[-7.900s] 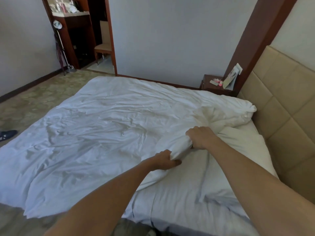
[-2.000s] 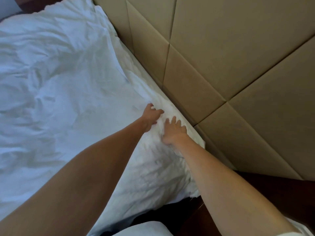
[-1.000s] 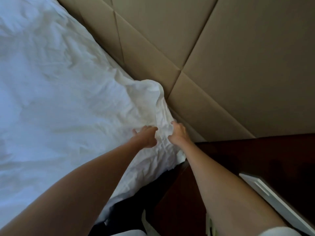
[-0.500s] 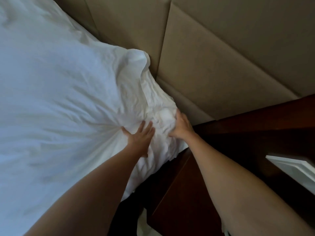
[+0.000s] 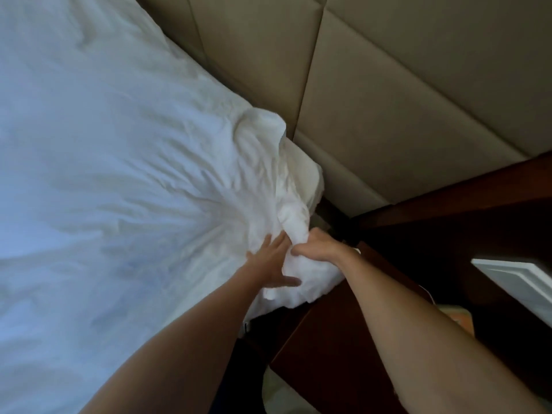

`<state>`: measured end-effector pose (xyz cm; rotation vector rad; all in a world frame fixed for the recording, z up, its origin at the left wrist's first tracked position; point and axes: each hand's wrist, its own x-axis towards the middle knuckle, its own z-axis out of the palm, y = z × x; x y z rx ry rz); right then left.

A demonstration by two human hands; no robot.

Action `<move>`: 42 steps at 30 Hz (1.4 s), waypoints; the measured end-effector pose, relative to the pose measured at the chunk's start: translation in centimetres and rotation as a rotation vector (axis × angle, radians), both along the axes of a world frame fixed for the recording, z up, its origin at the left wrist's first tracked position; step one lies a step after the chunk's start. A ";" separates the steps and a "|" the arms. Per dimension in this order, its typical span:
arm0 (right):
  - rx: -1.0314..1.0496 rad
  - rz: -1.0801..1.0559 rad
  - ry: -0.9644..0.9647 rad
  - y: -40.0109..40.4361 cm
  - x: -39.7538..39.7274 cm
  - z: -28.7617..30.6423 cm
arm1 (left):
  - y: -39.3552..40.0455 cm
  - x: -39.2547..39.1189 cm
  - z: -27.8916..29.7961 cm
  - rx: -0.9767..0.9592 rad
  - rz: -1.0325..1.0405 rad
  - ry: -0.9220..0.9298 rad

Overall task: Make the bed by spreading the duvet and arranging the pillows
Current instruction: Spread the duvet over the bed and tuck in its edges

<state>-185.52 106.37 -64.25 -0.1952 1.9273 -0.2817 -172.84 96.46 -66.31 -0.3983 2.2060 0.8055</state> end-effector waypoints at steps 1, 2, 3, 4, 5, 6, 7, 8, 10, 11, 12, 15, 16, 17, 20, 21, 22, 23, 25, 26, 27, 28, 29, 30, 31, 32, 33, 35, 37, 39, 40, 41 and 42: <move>-0.004 -0.007 0.005 0.1 0.3 1.7 | 1.0 1.1 1.1 0.069 0.109 -0.003; -0.020 -0.035 0.012 0.1 0.6 3.4 | 2.2 2.0 2.3 0.139 0.221 0.032; -0.045 -0.078 0.024 0.1 0.9 4.9 | 3.4 2.8 3.5 0.205 0.340 0.094; -0.078 -0.126 0.041 0.1 1.2 6.6 | 4.8 3.3 5.2 0.252 0.475 0.173; -0.114 -0.167 0.044 -0.1 1.5 8.5 | 5.9 3.6 6.9 0.268 0.629 0.228; -0.152 -0.190 0.038 -0.4 2.0 10.4 | 6.8 3.7 8.6 0.283 0.785 0.270; -0.193 -0.203 0.033 -0.8 2.5 12.1 | 7.2 3.7 10.3 0.278 0.911 0.308; -0.234 -0.201 0.015 -1.1 3.0 13.6 | 7.2 3.7 11.8 0.242 0.985 0.346; -0.319 -0.125 -0.011 -1.2 4.3 16.6 | 6.1 4.4 14.2 0.097 0.963 0.359; -0.355 -0.042 -0.001 -1.1 4.9 18.1 | 5.4 4.9 15.2 0.056 0.937 0.351; -0.378 0.051 0.008 -0.7 5.5 19.8 | 4.7 5.5 16.1 0.068 0.940 0.370; -0.368 0.282 0.035 1.0 7.4 23.5 | 3.3 8.9 19.2 0.278 1.050 0.446; -0.371 0.349 0.046 1.5 8.2 24.2 | 3.1 10.4 20.3 0.356 1.080 0.474; -0.378 0.399 0.075 1.9 9.2 24.9 | 3.0 11.7 21.4 0.406 1.112 0.493; -0.450 0.346 0.184 2.8 12.0 26.8 | 3.5 14.9 23.9 0.490 1.301 0.577; -0.471 0.273 0.211 2.8 12.8 27.7 | 3.8 15.8 24.8 0.526 1.362 0.610; -0.487 0.184 0.237 2.8 13.4 28.4 | 4.3 16.5 25.7 0.573 1.391 0.646; -0.500 0.087 0.257 2.7 13.8 29.2 | 4.9 17.2 26.8 0.607 1.376 0.679; -0.516 -0.128 0.280 2.5 14.4 30.8 | 6.6 18.6 29.1 0.571 1.258 0.690; -0.526 -0.220 0.276 2.3 14.7 31.7 | 7.5 19.2 30.2 0.524 1.189 0.694; -0.531 -0.287 0.259 2.1 14.9 32.6 | 8.5 19.4 31.2 0.461 1.123 0.713; -0.521 -0.325 0.240 1.9 15.2 33.7 | 9.5 19.6 32.0 0.382 1.053 0.758; -0.517 -0.345 0.232 1.5 15.5 34.4 | 10.2 19.5 32.7 0.300 0.982 0.816; -0.526 -0.348 0.218 1.1 15.9 35.3 | 10.6 19.4 33.3 0.251 0.925 0.872; -0.546 -0.350 0.191 0.7 16.4 36.1 | 10.6 19.2 33.7 0.230 0.888 0.929; -0.562 -0.365 0.156 0.0 16.5 36.2 | 10.4 19.2 34.0 0.219 0.875 0.974; -0.574 -0.379 0.126 -0.7 16.5 36.2 | 9.8 19.3 34.4 0.196 0.914 0.983; -0.632 -0.407 0.090 -1.8 17.0 36.0 | 8.8 19.8 35.3 0.069 1.126 0.864; -0.730 -0.287 0.233 -2.0 17.5 37.0 | 7.7 20.9 35.9 -0.182 1.160 0.727; -0.905 0.023 0.482 -1.7 17.4 38.6 | 6.5 22.0 36.8 -0.231 1.097 0.644; -1.006 0.199 0.533 -1.7 16.9 39.1 | 5.7 22.5 37.2 -0.187 1.076 0.631; -1.058 0.401 0.511 -1.7 16.5 39.8 | 4.6 22.6 37.4 -0.149 1.047 0.643; -1.023 0.609 0.475 -1.7 16.1 40.6 | 4.1 22.9 38.0 -0.112 1.004 0.662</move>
